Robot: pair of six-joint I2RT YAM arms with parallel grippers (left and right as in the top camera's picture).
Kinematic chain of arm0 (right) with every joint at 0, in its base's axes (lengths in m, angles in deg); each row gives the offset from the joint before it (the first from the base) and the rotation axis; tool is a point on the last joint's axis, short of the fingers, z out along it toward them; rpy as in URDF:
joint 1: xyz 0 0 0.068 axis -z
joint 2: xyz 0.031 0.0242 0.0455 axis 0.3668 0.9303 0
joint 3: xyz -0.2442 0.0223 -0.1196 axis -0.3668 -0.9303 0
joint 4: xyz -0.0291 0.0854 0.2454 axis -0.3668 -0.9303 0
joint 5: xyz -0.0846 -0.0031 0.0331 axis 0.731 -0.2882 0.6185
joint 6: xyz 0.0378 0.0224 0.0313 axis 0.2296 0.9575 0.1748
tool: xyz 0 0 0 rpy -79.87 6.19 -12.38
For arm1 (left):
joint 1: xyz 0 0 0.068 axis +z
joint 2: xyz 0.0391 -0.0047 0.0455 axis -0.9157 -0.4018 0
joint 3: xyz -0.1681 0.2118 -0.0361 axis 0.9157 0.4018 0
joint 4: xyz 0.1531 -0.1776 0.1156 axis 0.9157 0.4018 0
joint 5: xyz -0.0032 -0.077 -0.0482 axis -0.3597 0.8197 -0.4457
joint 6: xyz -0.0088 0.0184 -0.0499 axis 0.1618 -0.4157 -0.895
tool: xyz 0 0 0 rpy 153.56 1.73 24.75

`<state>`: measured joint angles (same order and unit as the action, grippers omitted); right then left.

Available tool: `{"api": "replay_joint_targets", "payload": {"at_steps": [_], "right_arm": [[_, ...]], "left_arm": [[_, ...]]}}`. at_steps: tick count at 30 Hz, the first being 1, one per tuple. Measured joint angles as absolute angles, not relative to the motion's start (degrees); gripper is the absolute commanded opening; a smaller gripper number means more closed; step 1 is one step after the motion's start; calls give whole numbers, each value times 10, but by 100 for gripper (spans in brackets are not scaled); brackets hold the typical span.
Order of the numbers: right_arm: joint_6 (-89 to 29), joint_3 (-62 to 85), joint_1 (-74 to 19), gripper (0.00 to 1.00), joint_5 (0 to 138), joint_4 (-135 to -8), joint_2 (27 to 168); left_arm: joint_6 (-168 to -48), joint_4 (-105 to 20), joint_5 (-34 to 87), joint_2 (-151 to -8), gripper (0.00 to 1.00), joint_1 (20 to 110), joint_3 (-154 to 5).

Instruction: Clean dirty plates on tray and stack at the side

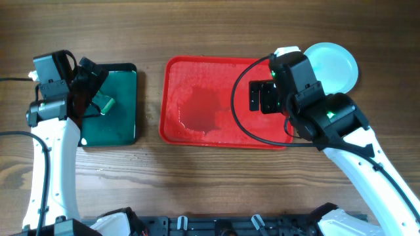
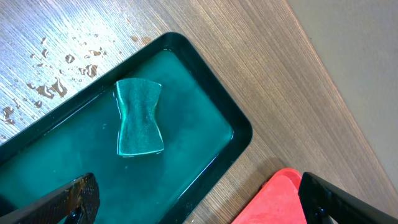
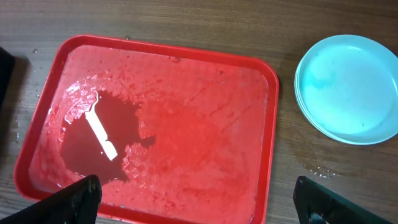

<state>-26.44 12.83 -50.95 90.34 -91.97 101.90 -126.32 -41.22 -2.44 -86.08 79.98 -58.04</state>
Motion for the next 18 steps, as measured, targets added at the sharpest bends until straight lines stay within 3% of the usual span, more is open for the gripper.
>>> {"api": "replay_joint_targets", "payload": {"at_steps": [9,18], "right_arm": [[-311,128,-493,100,894,-882,1001],[-351,71,-375,100,818,-807,919]], "left_arm": [[-1263,-412,-24,-861,100,800,-580],[-1263,-412,-24,-861,100,800,-580]]}}
